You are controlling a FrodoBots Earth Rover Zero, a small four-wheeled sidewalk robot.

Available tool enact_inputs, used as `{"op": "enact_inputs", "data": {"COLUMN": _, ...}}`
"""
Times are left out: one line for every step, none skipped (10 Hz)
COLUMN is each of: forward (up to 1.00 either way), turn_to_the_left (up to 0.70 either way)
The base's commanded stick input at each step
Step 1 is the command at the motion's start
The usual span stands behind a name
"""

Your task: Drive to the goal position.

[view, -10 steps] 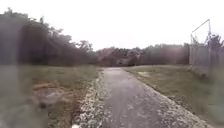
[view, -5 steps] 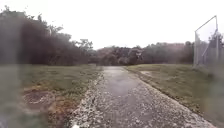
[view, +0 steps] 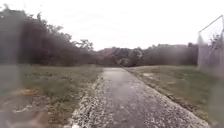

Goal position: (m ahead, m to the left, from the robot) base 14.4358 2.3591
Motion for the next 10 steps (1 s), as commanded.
{"op": "enact_inputs", "data": {"forward": 0.70, "turn_to_the_left": -0.07}}
{"op": "enact_inputs", "data": {"forward": 0.70, "turn_to_the_left": 0.00}}
{"op": "enact_inputs", "data": {"forward": 0.70, "turn_to_the_left": 0.00}}
{"op": "enact_inputs", "data": {"forward": 0.70, "turn_to_the_left": 0.00}}
{"op": "enact_inputs", "data": {"forward": 0.70, "turn_to_the_left": 0.00}}
{"op": "enact_inputs", "data": {"forward": 0.70, "turn_to_the_left": 0.00}}
{"op": "enact_inputs", "data": {"forward": 0.70, "turn_to_the_left": 0.00}}
{"op": "enact_inputs", "data": {"forward": 0.70, "turn_to_the_left": 0.00}}
{"op": "enact_inputs", "data": {"forward": 0.70, "turn_to_the_left": 0.00}}
{"op": "enact_inputs", "data": {"forward": 0.70, "turn_to_the_left": 0.00}}
